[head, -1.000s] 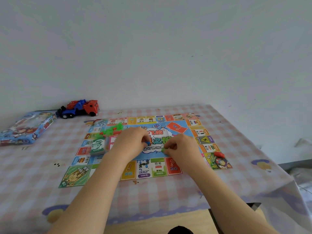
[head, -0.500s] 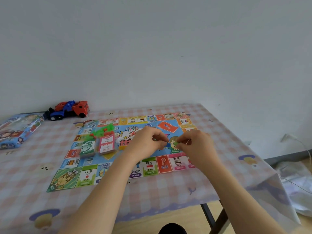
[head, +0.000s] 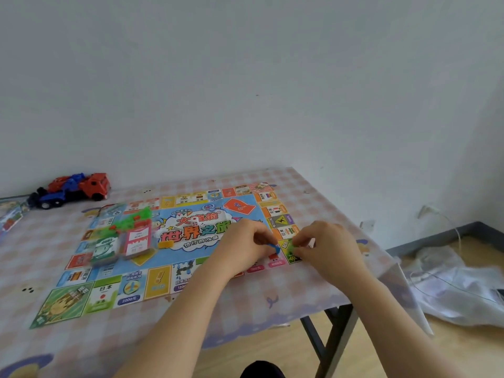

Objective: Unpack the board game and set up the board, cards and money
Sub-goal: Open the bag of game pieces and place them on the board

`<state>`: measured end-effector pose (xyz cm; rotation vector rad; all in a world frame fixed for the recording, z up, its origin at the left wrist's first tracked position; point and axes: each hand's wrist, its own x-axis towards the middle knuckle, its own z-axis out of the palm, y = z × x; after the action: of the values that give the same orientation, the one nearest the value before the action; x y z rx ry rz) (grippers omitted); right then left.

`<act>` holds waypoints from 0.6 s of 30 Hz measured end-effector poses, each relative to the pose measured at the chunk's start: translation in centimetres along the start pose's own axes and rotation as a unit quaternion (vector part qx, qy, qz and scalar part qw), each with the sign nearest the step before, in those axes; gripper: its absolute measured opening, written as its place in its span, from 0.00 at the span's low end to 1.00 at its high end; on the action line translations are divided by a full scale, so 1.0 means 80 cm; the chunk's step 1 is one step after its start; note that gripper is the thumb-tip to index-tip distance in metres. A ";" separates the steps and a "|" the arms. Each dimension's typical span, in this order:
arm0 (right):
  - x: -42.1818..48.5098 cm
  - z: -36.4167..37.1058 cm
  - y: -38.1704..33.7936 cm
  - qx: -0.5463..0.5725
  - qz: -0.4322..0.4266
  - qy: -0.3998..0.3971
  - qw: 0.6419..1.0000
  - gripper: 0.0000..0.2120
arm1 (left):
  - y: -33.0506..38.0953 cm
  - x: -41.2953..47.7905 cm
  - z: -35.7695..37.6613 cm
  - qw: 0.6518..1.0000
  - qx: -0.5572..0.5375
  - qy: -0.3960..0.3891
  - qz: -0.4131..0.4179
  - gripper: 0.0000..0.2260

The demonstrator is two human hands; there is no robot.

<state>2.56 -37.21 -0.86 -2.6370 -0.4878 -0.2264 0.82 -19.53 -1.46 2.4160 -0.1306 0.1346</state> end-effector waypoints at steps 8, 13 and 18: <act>0.005 0.006 0.008 0.019 0.032 0.024 0.999 0.04 | 0.003 0.004 0.000 1.000 0.024 -0.005 0.003 0.06; 0.011 0.008 0.009 0.024 0.038 0.031 0.999 0.04 | 0.006 0.006 0.007 0.997 0.058 -0.019 0.047 0.07; 0.015 0.006 0.022 0.063 0.061 0.071 0.994 0.02 | 0.007 0.008 0.012 0.998 0.035 -0.024 0.052 0.08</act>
<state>4.34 -38.15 -1.69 -2.4953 -0.2818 -0.3306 1.46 -20.62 -1.74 2.4836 -0.2771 0.1303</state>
